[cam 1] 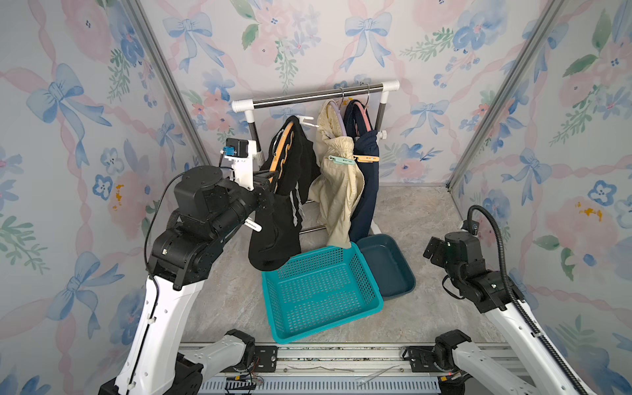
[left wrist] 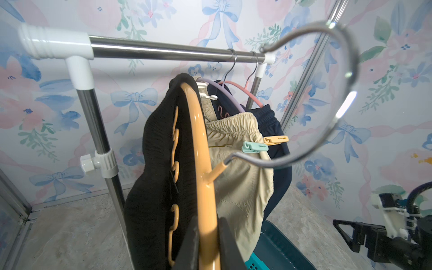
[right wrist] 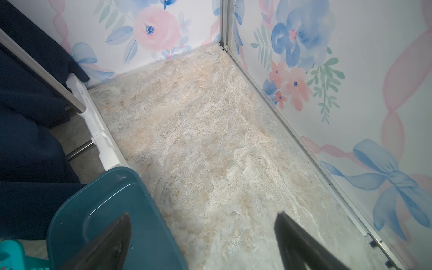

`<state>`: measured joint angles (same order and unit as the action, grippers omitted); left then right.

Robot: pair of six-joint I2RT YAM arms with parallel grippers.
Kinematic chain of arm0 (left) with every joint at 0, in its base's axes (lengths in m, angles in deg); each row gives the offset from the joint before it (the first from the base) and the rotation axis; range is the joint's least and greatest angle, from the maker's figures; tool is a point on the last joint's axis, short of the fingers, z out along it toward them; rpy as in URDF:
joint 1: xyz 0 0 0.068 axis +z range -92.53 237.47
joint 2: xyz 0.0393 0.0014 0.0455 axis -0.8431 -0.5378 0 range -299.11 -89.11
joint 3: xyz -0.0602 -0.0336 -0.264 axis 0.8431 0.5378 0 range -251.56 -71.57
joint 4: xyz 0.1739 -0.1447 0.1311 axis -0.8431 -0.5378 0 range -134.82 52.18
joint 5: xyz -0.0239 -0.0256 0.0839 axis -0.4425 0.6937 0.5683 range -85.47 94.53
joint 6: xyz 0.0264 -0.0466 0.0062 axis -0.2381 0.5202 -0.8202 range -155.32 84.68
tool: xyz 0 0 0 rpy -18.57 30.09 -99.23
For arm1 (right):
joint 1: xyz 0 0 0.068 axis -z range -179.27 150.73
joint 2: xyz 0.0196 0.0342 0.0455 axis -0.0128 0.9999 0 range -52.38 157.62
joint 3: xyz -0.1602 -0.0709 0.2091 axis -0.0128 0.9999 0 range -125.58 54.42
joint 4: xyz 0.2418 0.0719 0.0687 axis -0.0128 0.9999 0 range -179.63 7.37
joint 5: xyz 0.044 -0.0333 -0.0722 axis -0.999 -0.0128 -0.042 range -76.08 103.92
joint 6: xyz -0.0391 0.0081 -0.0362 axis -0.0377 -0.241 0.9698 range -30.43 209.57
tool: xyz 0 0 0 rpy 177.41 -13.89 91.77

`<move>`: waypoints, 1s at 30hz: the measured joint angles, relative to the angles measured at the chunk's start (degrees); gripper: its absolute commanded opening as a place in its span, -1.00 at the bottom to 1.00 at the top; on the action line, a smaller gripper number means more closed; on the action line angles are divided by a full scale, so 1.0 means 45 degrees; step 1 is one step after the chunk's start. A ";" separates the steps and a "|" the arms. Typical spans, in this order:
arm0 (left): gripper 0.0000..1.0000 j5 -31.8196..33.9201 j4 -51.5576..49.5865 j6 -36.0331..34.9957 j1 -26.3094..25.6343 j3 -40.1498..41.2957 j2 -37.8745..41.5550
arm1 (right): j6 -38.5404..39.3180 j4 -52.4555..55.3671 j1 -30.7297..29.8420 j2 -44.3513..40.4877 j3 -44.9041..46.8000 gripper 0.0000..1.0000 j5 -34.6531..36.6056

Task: Remove the clothespins securing shorts to the hanger
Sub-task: Pick up the hanger from the clothesline, then adjust the shorts in the basket.

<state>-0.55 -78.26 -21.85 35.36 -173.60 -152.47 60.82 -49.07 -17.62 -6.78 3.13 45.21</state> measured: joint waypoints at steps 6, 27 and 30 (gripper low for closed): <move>-1.00 -0.0554 -0.0296 0.0010 0.0000 -0.0141 0.0554 | 0.0185 -0.0019 0.0034 -0.0437 0.0000 0.93 -0.0151; -1.00 -0.2977 -0.2249 0.0495 0.0000 -0.1496 0.2599 | -0.0097 -0.0112 0.0257 -0.0748 -0.0029 0.93 -0.0869; -1.00 -0.3677 -0.2322 0.0617 0.0000 -0.1545 0.2769 | -0.0102 -0.0102 0.0262 -0.0724 -0.0073 0.93 -0.1137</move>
<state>-17.10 -88.71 -19.07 35.36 -180.55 -140.01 60.36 -49.53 -16.44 -10.04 2.80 40.09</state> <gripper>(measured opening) 0.133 0.965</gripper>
